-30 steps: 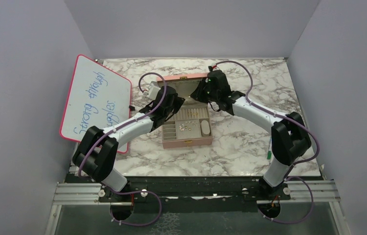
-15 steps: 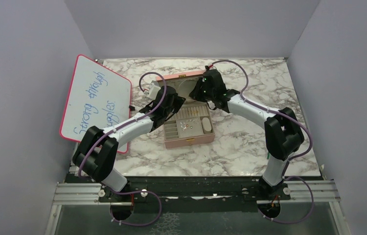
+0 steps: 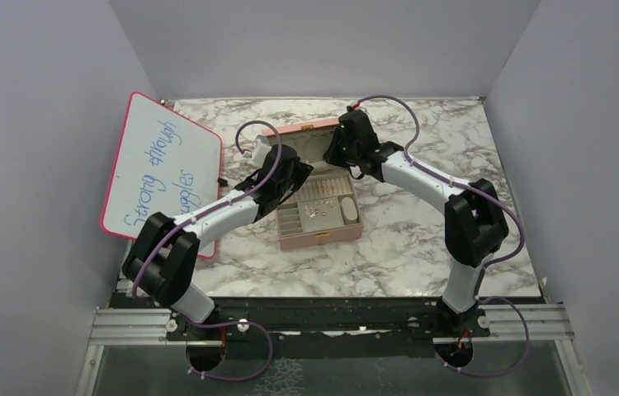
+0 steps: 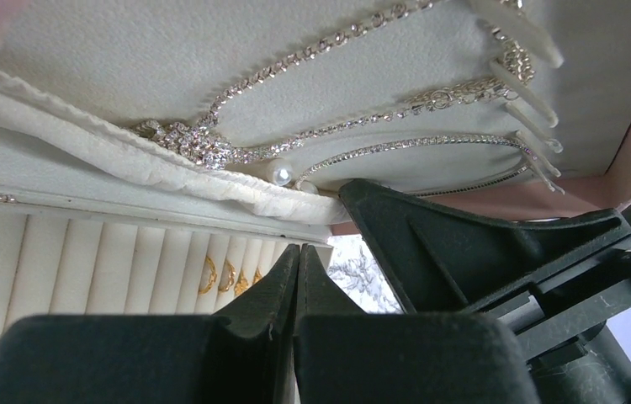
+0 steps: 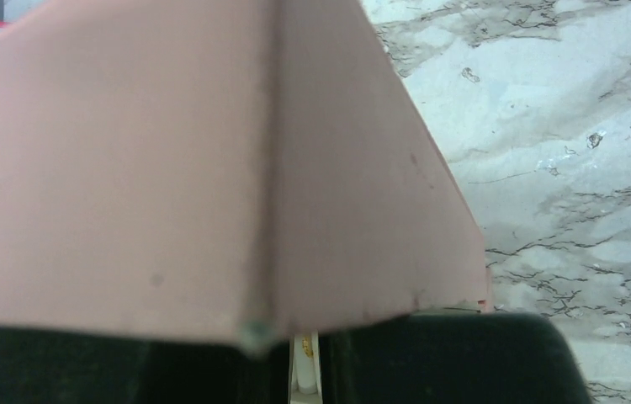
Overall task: Organize the mixed jewelry
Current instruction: Adjust the jewelry in the jewelry box, then close the jewelry box at the center of the board.
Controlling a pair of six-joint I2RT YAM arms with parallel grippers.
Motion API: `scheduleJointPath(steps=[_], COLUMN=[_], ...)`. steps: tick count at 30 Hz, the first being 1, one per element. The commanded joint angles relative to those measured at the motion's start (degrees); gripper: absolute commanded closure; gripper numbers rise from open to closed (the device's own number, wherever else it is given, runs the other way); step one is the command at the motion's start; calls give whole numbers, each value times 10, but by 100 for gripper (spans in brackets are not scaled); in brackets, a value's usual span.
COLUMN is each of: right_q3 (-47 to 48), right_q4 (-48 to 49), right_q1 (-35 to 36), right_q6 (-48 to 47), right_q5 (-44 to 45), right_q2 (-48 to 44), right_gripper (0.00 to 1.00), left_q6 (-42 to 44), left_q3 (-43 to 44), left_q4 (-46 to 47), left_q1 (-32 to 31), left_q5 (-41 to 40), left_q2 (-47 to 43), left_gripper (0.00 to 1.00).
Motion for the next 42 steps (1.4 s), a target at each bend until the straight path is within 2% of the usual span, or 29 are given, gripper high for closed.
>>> scheduleJointPath(steps=[1,9,17,24,28,31,35,37,42], right_q3=[-1,-56,-122,-175,-168,-158,-131,-112,-23], right_q4=[-3,48,106,149,131,102,65,53,11], right_q1=[-2,-3,-13,-26,-27,-27,-26,-27,-27], right_q6=[-4,9,23,13,-39,-76,-101,-113,-155], right_q5=[-14,-53,-106,-140,-163,-162,-121,-84,-2], right_q2=[-16,-96,-171,-262,-299,-317,-325,-322,-258], right_gripper=[82,73,69,66,56,48,33,25,17], left_q6=[21,39,78,181,281,388,493,522,563], left_q3=[13,9,-2,-4,-3,23,83,102,142], left_q4=[0,8,22,14,-14,-76,-186,-206,-213], left_q1=[12,20,21,21,21,23,40,55,79], left_q5=[-7,1,27,79,113,129,128,136,173], left_q2=[-15,-34,-68,-105,-143,-169,-188,-201,-230], left_gripper=[98,90,73,60,44,33,17,4,1])
